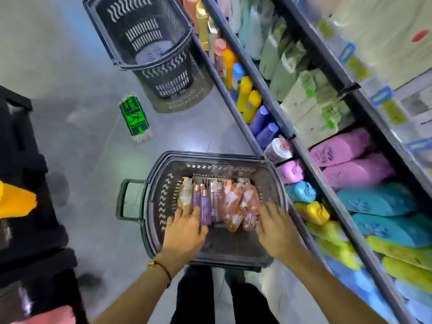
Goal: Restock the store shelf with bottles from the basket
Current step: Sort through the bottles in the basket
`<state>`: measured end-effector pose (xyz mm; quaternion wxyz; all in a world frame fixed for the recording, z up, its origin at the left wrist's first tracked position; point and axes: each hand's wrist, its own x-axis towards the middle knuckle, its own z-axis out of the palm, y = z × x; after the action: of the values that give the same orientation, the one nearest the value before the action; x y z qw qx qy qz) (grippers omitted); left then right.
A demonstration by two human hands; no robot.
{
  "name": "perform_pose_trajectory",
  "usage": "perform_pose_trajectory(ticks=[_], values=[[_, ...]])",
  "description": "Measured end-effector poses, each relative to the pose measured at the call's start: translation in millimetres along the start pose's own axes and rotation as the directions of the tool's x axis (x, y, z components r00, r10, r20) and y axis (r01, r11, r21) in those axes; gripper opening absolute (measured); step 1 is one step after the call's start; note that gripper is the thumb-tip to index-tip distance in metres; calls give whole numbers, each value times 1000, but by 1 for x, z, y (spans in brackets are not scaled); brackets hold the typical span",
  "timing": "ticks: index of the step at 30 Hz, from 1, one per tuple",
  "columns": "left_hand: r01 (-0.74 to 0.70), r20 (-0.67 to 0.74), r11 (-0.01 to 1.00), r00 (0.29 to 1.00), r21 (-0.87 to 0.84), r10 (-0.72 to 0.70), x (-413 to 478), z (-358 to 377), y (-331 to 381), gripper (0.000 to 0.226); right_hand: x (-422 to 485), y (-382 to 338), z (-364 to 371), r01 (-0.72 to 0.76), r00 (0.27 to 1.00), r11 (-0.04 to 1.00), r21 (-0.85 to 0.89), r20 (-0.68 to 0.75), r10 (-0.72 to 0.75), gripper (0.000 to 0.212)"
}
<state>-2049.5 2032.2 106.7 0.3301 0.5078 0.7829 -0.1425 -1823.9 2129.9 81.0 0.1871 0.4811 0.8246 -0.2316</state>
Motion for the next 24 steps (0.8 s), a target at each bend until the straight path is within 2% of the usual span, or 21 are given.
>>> perform_pose_trajectory(ticks=[5,9,13,21,24], values=[[-32,82,999,996,-7,33,72,70,-15,55,46,1,62,-58,996,998,33,-60,60,44],[-46,150,997,987,-70,56,127,120,-17,58,81,8,114,-89,994,996,21,-55,90,55],[-11,203,974,977,-227,59,187,166,0,64,114,16,146,-149,989,989,23,-7,150,60],[128,199,856,979,-502,-29,283,248,62,86,154,32,185,-214,977,975,54,-16,215,58],[142,128,830,988,-539,-86,303,267,69,74,169,29,198,-207,978,978,33,9,206,59]])
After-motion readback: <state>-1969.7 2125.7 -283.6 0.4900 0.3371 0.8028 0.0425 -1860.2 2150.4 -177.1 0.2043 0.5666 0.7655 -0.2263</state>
